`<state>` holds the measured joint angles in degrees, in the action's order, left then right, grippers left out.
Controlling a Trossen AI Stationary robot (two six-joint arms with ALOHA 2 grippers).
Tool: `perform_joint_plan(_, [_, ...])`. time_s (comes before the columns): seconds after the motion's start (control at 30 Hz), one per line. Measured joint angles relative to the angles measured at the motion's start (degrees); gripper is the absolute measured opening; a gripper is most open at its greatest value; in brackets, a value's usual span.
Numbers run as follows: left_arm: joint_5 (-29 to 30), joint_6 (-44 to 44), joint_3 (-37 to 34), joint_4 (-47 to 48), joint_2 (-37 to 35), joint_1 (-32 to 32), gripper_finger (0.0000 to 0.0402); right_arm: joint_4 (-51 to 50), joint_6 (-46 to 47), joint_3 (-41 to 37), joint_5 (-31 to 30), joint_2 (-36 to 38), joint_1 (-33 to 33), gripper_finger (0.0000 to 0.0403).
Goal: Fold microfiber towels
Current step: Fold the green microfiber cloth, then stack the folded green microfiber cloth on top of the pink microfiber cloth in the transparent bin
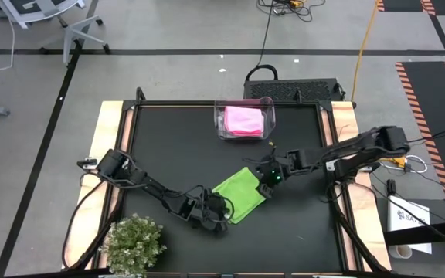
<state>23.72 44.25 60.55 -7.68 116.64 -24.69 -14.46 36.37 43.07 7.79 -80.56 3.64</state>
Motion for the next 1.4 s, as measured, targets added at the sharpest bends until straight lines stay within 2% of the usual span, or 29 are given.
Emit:
perform_joint_plan(0.2, [0.33,0.02,0.00,-0.04,0.00,0.00,0.0003,4.82,-4.29,-0.29,-0.02,-7.11,-1.91,0.0230])
perform_joint_plan(0.4, [0.34,0.46,0.00,-0.15,0.00,0.00,0.0003,5.51,-7.18,-0.18,0.33,-9.81,-4.39,0.0237])
perform_joint_plan(0.53, [0.34,0.67,0.00,-0.06,0.00,0.00,0.0007,6.28,-7.11,-0.16,1.41,-9.83,-5.18,0.0237])
perform_joint_plan(0.73, [0.32,0.94,0.02,0.02,0.00,0.00,0.0003,6.31,-1.54,-0.27,10.09,-5.64,-7.35,0.0238])
perform_joint_plan(0.83, [0.29,0.94,0.04,0.04,-0.02,0.17,0.0007,6.10,-1.24,-0.27,11.81,-2.82,-7.82,0.0238])
perform_joint_plan(1.07, [0.28,0.67,0.04,0.07,-0.02,0.31,0.0003,5.26,-4.00,-0.27,8.83,-0.58,-9.45,0.0238])
perform_joint_plan(1.4, [-0.10,0.51,0.04,0.13,-0.09,0.33,0.0003,6.20,-7.25,-0.27,8.59,-9.85,-9.69,0.0238])
